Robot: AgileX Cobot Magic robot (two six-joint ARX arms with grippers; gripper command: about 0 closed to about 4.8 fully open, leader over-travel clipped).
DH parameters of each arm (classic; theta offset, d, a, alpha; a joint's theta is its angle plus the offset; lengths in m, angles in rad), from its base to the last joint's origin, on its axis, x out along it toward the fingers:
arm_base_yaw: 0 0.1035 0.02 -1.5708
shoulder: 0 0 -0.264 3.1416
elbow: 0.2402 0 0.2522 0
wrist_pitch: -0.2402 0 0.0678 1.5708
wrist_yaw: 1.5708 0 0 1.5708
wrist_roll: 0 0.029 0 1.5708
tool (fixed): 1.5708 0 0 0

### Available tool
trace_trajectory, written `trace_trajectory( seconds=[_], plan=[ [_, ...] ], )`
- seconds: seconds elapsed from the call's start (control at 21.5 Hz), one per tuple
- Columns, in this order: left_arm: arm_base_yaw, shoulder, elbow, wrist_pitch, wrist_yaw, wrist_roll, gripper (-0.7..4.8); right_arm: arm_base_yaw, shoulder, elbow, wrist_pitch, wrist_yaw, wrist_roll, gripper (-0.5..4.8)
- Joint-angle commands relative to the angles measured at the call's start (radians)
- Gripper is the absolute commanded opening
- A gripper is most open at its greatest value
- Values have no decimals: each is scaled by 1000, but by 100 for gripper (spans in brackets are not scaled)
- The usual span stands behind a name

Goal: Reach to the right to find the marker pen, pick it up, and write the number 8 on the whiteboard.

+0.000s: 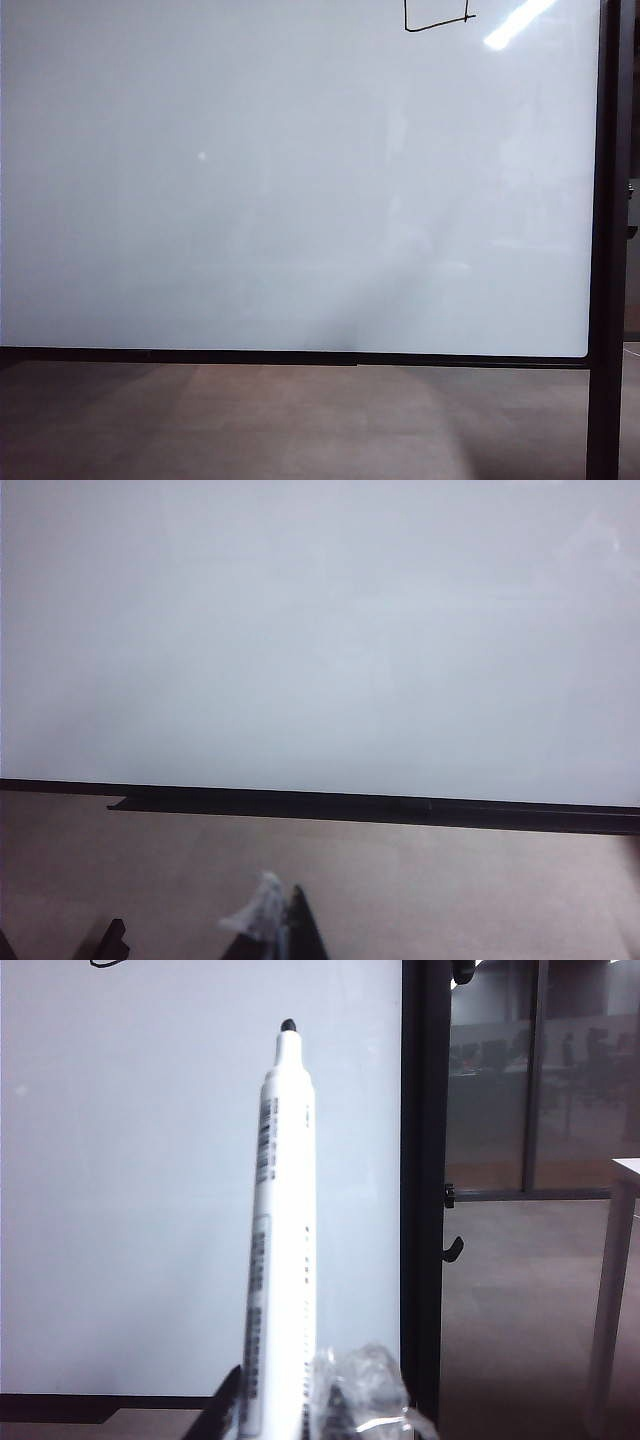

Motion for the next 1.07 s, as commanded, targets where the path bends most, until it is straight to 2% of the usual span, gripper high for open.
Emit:
trace_trajectory(
  seconds=[0.05,0.23,0.56,1.07],
  plan=[
    [2,1,2,10,1,-2,-5,1,-1,-5,-4,24,-2,-6],
    [2,1,2,10,1,-2,-5,2,-1,-5,-89,39,16,-6],
    [2,1,2,10,1,-2,-5,52,-1,-5,-78,43,16,-6],
    [2,1,2,10,1,-2,-5,51,-1,-5,-98,43,16,-5]
  ],
)
